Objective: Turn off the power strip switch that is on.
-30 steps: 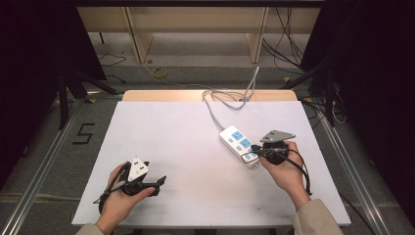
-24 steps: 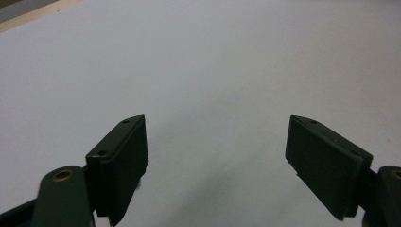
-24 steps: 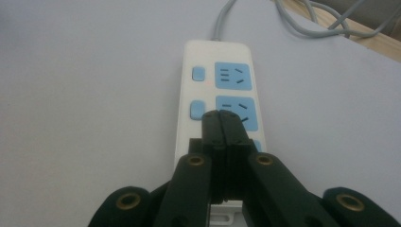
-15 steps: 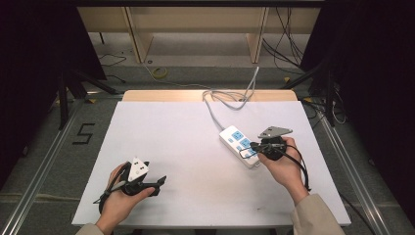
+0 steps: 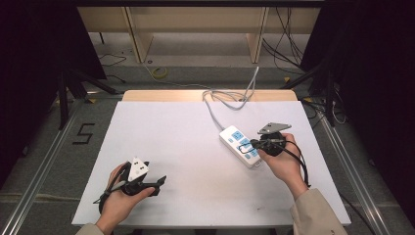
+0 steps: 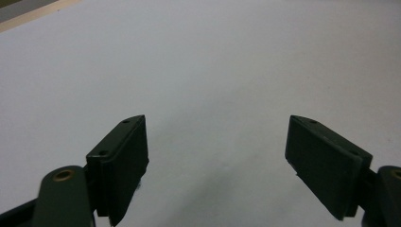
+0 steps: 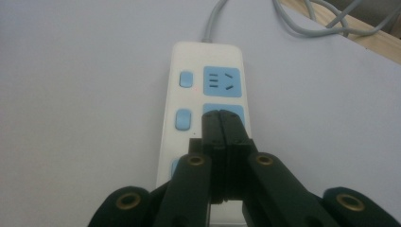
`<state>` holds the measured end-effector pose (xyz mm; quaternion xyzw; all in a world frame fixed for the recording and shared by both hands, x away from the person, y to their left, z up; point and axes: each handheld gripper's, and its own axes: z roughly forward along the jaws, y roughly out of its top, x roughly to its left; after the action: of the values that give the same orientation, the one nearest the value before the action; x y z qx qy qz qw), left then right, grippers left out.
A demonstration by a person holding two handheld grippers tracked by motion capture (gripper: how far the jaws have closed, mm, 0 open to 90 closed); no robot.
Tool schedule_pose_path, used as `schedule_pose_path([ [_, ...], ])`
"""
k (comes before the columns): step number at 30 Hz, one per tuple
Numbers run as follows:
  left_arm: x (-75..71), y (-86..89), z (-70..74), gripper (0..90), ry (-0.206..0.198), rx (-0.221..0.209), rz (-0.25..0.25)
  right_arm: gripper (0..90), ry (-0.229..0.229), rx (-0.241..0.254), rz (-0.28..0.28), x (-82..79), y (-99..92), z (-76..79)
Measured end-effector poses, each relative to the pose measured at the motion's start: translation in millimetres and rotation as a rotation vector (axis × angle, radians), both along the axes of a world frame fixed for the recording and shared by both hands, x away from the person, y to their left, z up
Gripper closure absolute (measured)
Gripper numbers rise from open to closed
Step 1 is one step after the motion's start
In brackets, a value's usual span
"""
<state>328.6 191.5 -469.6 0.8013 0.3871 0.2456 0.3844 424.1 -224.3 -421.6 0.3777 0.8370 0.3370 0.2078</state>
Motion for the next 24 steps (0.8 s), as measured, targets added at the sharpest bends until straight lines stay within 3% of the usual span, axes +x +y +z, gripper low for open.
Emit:
schedule_pose_path([
  [24,-0.1,0.6,0.1,22.0,0.001,0.002,0.002,90.0,0.022,-0.014,-0.003,20.8,4.2,8.2],
])
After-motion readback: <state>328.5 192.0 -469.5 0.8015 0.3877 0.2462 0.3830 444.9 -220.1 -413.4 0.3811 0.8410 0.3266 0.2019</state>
